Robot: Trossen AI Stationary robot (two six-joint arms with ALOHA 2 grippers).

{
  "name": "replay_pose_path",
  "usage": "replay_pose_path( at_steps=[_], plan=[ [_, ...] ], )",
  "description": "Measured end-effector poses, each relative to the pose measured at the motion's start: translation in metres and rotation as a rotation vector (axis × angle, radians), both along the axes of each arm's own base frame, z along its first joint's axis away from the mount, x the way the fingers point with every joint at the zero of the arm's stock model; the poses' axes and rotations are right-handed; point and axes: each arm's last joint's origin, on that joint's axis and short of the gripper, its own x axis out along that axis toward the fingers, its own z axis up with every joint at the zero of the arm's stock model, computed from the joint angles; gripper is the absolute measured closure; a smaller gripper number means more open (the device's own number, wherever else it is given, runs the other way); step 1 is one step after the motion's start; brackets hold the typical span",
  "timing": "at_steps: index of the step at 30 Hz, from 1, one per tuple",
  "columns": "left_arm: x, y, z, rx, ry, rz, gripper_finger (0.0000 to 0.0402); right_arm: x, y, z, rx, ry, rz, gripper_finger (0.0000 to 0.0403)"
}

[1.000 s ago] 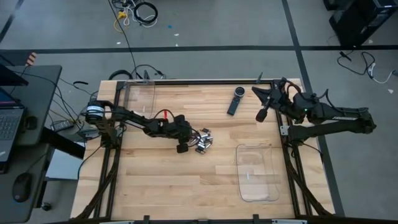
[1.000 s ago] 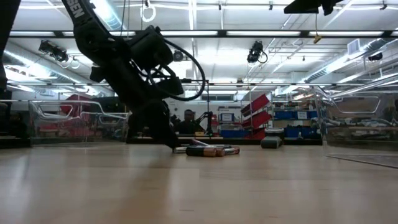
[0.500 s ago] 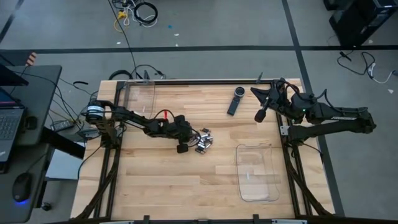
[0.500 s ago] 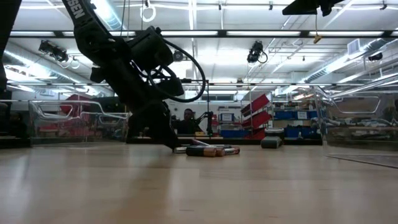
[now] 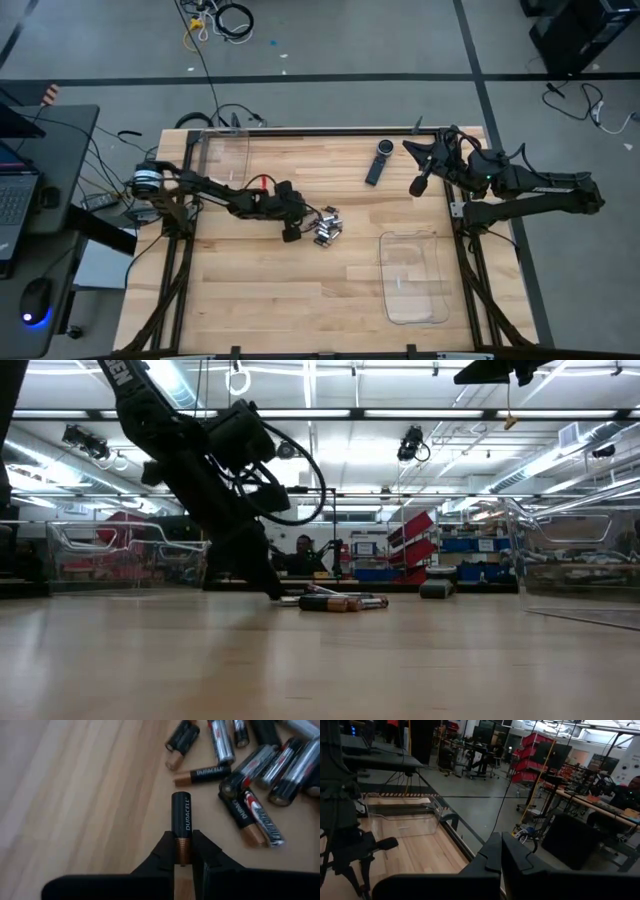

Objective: Sort batteries
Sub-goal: Put the black battery into the top transparent bin

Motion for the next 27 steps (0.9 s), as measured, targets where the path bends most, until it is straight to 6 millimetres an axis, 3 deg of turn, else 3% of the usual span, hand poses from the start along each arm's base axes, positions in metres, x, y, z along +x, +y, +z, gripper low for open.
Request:
replay_pose_path(
  at_steps=[8, 15, 21, 27],
  plan=[
    [-0.027, -0.005, 0.07, 0.029, -0.151, 0.035, 0.0385, 0.0, 0.0, 0.0, -0.001, 0.0, 0.0, 0.0402],
    [-0.081, -0.004, 0.127, 0.039, -0.264, 0.178, 0.0385, 0.0, 0.0, 0.0, -0.001, 0.001, 0.0, 0.0402],
    [-0.131, 0.001, 0.142, 0.101, -0.259, 0.494, 0.0385, 0.0, 0.0, 0.0, -0.001, 0.001, 0.0, 0.0402],
    [-0.159, 0.008, 0.138, 0.063, -0.212, 0.688, 0.0385, 0.0, 0.0, 0.0, 0.002, 0.0, 0.0, 0.0402]
  ],
)
